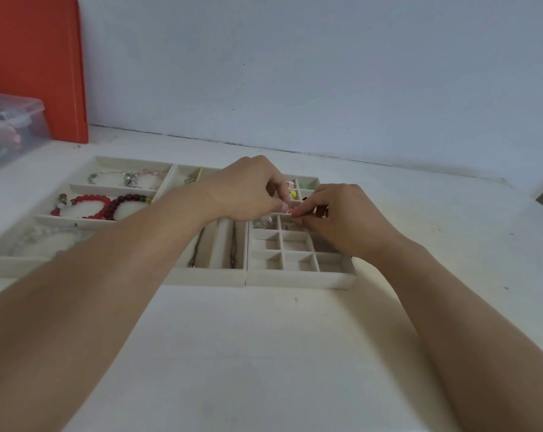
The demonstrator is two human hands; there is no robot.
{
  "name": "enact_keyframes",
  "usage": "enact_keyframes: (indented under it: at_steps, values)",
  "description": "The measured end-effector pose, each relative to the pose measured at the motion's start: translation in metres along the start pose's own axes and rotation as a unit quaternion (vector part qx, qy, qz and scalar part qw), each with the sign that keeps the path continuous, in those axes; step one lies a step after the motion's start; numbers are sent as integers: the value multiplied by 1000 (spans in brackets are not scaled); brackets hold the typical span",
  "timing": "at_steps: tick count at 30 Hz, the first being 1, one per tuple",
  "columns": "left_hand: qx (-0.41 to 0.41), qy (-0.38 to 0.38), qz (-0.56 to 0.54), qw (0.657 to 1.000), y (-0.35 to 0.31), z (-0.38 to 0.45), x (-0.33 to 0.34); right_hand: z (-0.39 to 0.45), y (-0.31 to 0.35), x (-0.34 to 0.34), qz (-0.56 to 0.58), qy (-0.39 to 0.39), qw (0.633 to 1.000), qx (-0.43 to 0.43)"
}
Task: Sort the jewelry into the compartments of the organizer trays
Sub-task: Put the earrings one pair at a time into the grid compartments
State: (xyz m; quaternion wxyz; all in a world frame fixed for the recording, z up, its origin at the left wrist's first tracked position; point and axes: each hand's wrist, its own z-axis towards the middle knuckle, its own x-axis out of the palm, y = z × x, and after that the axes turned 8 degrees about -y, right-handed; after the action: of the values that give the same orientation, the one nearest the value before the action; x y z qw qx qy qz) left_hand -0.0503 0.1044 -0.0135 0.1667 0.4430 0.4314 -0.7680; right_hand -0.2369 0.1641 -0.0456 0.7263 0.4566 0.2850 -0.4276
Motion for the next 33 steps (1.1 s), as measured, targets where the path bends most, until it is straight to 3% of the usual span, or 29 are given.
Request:
enact_keyframes:
  at_steps: [9,24,33]
  values:
    - [6,-83,-61,995,5,5,-13,4,10,3,-38,17,999,18]
    - [2,-77,-59,995,3,3,-11,5,14,2,-82,13,996,31]
    - [-3,-71,-58,996,4,4,-10,0,12,-12,-97,74,992,15]
